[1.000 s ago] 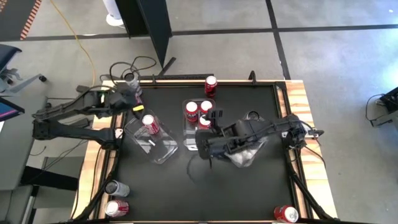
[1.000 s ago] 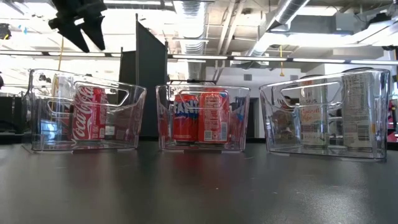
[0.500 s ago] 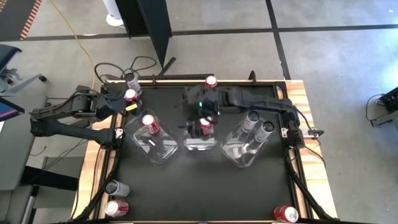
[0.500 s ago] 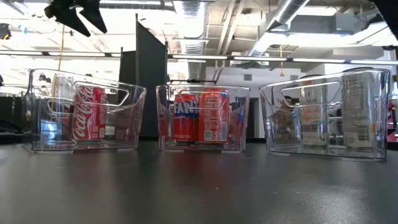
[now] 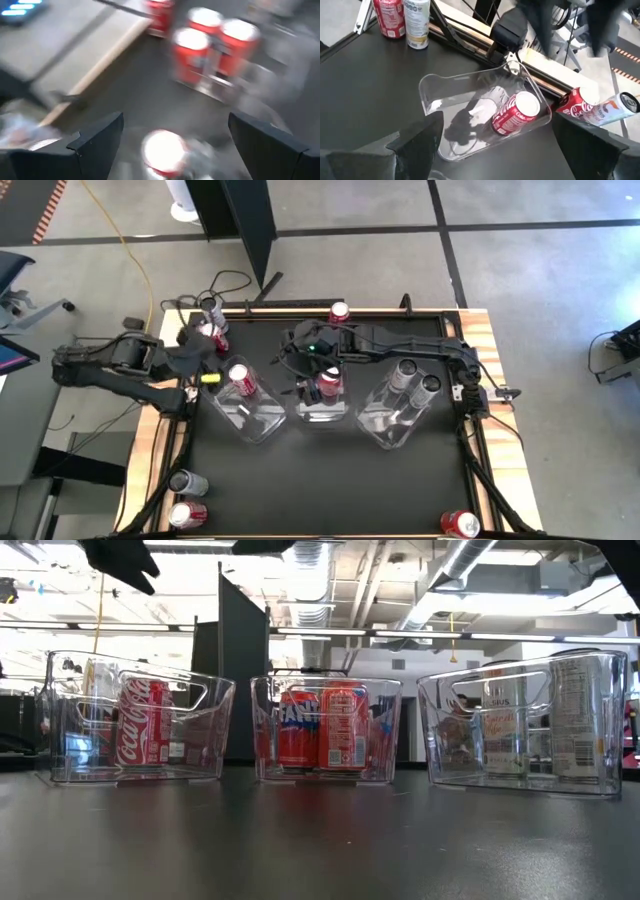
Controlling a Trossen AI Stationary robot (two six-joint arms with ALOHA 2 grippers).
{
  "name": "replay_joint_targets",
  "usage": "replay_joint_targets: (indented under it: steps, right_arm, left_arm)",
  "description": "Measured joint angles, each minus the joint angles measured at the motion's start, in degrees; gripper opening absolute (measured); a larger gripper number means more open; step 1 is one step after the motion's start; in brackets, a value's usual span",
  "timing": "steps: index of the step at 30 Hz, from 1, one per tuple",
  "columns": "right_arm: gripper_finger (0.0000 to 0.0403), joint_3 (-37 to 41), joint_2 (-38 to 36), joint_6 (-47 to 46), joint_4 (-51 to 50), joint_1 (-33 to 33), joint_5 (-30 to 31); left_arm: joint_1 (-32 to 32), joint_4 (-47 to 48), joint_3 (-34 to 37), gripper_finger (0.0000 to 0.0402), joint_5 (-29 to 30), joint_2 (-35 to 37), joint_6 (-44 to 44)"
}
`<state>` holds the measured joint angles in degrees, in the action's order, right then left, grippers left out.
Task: Sort soda cans
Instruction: Put the bottom white soda can into the right transparent bin
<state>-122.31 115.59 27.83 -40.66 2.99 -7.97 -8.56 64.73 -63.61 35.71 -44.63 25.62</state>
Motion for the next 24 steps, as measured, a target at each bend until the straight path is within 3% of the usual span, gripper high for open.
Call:
replay_joint_targets:
  steps: [5, 11, 18, 24]
  right_arm:
    - [0.0388, 0.86, 0.00, 0.73, -0.74, 1.06, -0.97]
    - [0.0388, 0.84, -0.02, -0.50, -1.23, 1.77, -2.81]
    - [0.0388, 0.83, -0.02, -4.38, -1.95, 1.09, -2.90]
    - [0.0388, 0.81, -0.02, -8.53, -1.46, 0.22, -2.66]
  left_arm:
    - [-7.64, 0.70, 0.00, 0.0354, -13.37, -0.01, -2.38]
    - [-15.21, 0.90, 0.00, 0.0354, -24.87, 0.01, 0.15]
    - [-22.84, 8.64, 0.00, 0.0354, -37.42, -1.63, 14.88]
    - [-30.70, 9.84, 0.00, 0.0337, -44.27, -7.52, 26.33]
